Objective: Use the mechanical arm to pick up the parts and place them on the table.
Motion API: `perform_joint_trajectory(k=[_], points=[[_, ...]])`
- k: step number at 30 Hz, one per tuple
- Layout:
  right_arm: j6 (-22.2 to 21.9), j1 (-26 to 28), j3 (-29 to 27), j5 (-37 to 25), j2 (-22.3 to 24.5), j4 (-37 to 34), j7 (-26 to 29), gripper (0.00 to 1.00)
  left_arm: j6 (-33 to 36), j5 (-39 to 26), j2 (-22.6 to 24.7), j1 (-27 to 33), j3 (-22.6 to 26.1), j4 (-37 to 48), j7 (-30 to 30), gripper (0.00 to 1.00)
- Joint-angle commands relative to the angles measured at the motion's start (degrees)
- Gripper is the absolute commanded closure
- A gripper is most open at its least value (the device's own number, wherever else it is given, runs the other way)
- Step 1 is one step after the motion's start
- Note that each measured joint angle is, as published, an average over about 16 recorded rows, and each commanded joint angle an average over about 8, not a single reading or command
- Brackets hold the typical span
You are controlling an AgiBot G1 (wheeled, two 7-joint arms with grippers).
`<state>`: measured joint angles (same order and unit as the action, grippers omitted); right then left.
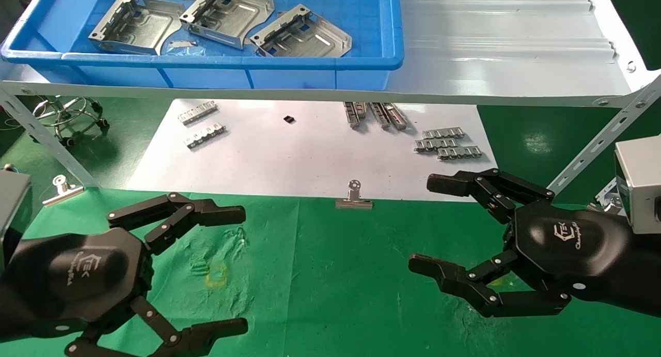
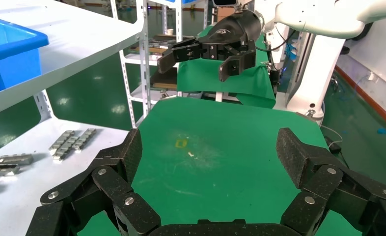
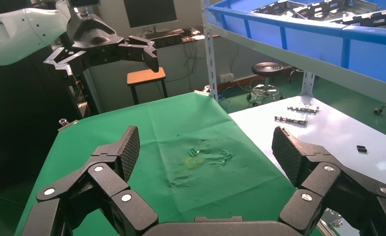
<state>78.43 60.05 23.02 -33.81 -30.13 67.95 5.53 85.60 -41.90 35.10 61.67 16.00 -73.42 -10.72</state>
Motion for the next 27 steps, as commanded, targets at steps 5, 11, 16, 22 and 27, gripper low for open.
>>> perform_joint_trajectory(k=[5,11,16,22,27], points=[[0.00,0.00,0.00,0.00,0.00,0.00,0.00,0.00,0.00,0.00,0.00,0.00,0.00,0.00,0.00,0.00],[0.00,0.00,0.00,0.00,0.00,0.00,0.00,0.00,0.00,0.00,0.00,0.00,0.00,0.00,0.00,0.00],[0.00,0.00,0.00,0.00,0.00,0.00,0.00,0.38,0.00,0.00,0.00,0.00,0.00,0.00,0.00,0.00],[0.00,0.00,0.00,0.00,0.00,0.00,0.00,1.00,0.01,0.00,-0.01,-0.02,0.00,-0.01,-0.01,0.00],[0.00,0.00,0.00,0.00,0.00,0.00,0.00,1.00,-0.32,-0.01,0.24,-0.11,0.08,0.40,-0.14,0.00]])
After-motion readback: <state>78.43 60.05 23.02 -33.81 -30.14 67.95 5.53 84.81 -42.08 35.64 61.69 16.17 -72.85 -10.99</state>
